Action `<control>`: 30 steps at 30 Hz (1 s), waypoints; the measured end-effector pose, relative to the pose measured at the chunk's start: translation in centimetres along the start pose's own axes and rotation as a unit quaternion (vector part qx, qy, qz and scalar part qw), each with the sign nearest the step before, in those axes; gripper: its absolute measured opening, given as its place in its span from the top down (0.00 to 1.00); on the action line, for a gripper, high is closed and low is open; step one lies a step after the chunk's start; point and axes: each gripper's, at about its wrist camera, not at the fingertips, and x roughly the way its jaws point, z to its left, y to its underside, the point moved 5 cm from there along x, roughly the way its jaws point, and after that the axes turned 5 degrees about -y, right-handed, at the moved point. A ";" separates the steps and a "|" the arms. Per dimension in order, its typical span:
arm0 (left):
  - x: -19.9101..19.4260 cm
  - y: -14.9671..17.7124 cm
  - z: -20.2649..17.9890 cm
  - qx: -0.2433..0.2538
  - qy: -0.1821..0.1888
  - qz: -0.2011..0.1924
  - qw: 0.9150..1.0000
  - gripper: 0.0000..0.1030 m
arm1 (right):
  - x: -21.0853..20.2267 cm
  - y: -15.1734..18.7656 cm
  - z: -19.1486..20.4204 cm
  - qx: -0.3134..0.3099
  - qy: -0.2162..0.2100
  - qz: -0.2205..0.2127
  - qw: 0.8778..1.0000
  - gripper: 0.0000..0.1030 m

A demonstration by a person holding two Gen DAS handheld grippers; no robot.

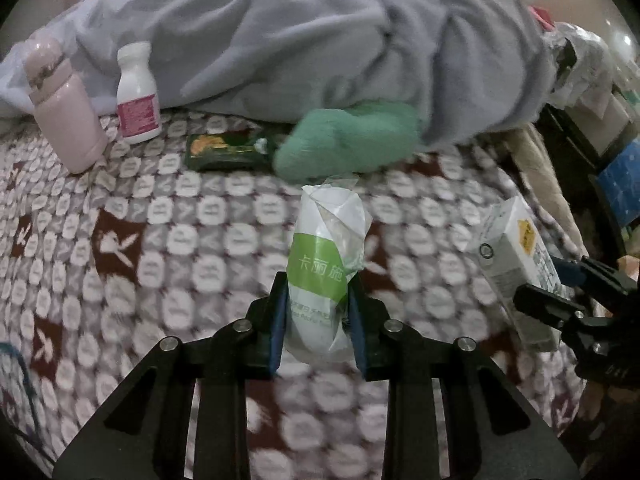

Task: Collect trash
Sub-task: 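Carry the tissue pack and milk carton over the white bucket with both tools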

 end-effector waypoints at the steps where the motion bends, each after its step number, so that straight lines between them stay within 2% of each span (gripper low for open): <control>1: -0.5 0.6 -1.0 0.002 0.001 -0.006 1.000 0.75 | -0.3 0.3 0.1 0.004 0.000 -0.002 1.000 0.44; 15: -4.2 2.2 -9.2 0.027 0.009 -0.038 0.999 0.75 | -6.8 3.3 -1.5 0.035 0.034 -0.045 0.998 0.44; 30: -4.9 2.7 -15.2 0.064 0.019 -0.049 0.997 0.75 | -11.5 5.4 -5.0 0.067 0.068 -0.078 0.992 0.44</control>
